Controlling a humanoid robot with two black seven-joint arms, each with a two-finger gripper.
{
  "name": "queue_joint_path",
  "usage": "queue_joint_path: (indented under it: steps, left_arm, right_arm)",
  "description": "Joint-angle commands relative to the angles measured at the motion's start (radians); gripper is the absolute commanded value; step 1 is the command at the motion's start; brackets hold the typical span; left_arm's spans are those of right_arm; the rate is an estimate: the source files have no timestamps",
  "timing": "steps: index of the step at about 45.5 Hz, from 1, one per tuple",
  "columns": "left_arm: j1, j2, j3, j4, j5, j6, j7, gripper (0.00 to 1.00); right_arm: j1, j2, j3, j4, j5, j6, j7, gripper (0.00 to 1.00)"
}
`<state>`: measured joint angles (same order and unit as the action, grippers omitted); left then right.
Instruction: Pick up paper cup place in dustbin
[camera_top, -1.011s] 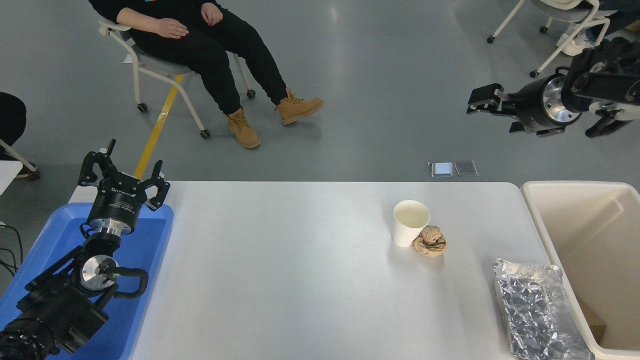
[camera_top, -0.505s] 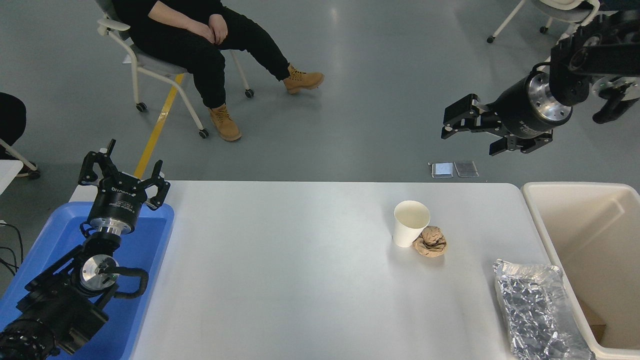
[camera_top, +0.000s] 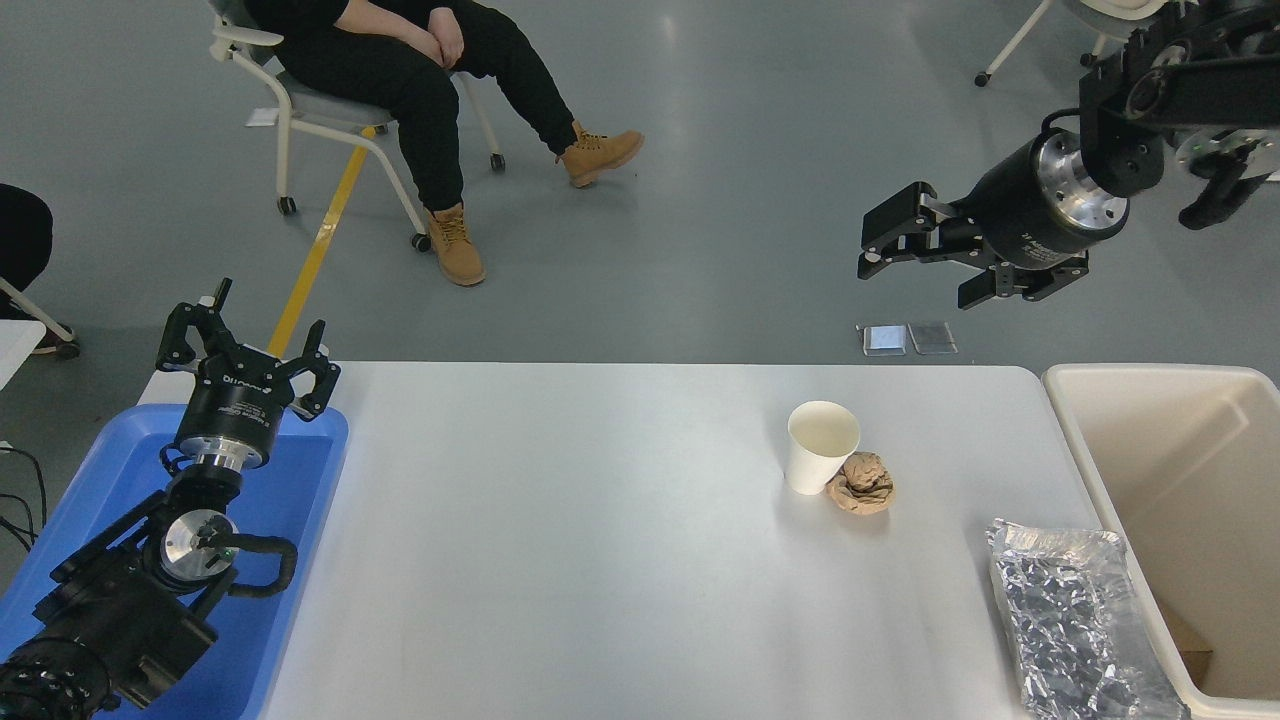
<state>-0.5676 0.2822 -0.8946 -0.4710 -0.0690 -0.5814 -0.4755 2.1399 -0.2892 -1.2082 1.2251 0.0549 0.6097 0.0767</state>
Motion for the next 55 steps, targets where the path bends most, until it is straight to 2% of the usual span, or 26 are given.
queue_joint_path:
  steps: [1,9,28,55]
  left_arm:
    - [0.0,0.0,-0.001,0.0,0.0,0.0,0.0,0.99]
    - [0.0,0.0,0.0,0.0,0.0,0.0,0.0,0.99]
    - [0.0,0.0,-0.001,0.0,0.0,0.0,0.0,0.99]
    - [0.0,0.0,-0.001,0.0,0.0,0.0,0.0,0.99]
  right_arm:
    - [-0.083,0.059,0.006,-0.01,-0.001,-0.034,-0.002,1.0]
    - [-0.205,0.131,0.006,-0.068,-0.009,-0.172,-0.003,1.0]
    - [-0.551,0.263,-0.005,-0.317,-0.015,-0.39,-0.003,1.0]
    - [-0.756,0.274,-0.007,-0.43,-0.007,-0.545,-0.002,0.97]
